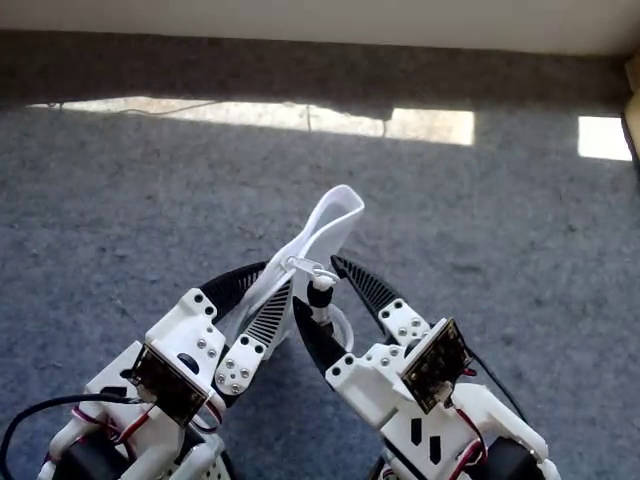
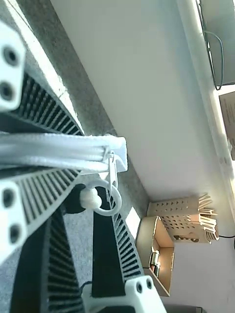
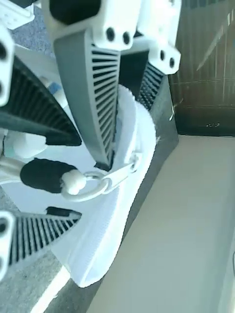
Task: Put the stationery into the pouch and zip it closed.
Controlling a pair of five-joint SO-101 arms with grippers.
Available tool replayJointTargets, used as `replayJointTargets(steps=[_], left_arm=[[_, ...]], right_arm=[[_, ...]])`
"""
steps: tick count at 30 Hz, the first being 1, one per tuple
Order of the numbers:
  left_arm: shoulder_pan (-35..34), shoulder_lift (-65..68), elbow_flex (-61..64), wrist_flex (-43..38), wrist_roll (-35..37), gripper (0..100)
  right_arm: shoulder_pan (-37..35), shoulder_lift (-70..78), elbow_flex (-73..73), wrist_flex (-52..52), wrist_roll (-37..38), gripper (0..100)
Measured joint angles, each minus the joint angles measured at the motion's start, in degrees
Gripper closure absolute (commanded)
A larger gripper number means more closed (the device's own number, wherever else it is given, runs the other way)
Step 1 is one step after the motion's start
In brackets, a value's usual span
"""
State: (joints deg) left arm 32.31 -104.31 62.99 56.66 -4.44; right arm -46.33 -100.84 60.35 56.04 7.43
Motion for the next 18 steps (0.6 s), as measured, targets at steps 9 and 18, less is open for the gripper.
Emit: replayJointTargets(steps=[9,18], left_arm=[[-0.44,0.0,0.0,0.0,0.0,100],[0.09,0.0,0.0,0.44,0.0,100]], right_arm=[[0.79,0.0,0.0,-6.42,0.26,99.3],[10.02,0.0,0.18,-7.65,2.2,99.3]])
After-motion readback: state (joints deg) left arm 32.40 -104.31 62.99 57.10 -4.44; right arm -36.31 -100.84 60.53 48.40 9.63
